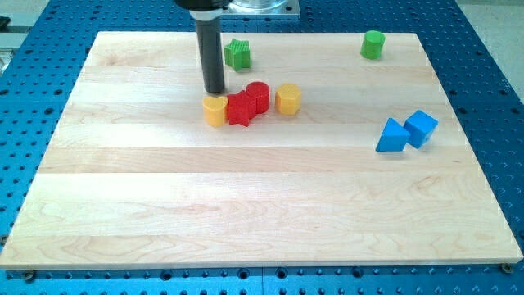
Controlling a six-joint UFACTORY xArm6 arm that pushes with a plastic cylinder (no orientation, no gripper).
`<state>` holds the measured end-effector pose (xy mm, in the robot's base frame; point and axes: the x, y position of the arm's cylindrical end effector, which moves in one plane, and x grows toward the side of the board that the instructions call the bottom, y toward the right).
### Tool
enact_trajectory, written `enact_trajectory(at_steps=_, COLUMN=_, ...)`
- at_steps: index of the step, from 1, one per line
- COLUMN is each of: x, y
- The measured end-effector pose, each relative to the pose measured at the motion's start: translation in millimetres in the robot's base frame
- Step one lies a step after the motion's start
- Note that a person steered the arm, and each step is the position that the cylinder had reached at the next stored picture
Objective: Move the green star into the green circle
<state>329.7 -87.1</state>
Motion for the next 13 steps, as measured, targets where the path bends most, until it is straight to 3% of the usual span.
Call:
enact_trajectory(at_steps=1, x=-9, y=-43)
enact_trajectory(at_steps=3, x=-80, y=50)
enact_trajectory(at_steps=4, x=-62, y=155)
enact_trajectory(at_steps=6, x=-18, y=167)
enact_trajectory(at_steps=8, x=-45, y=217)
enact_trajectory(at_steps=10, x=-44, y=256)
enact_trajectory(at_steps=13, x=-36, y=260)
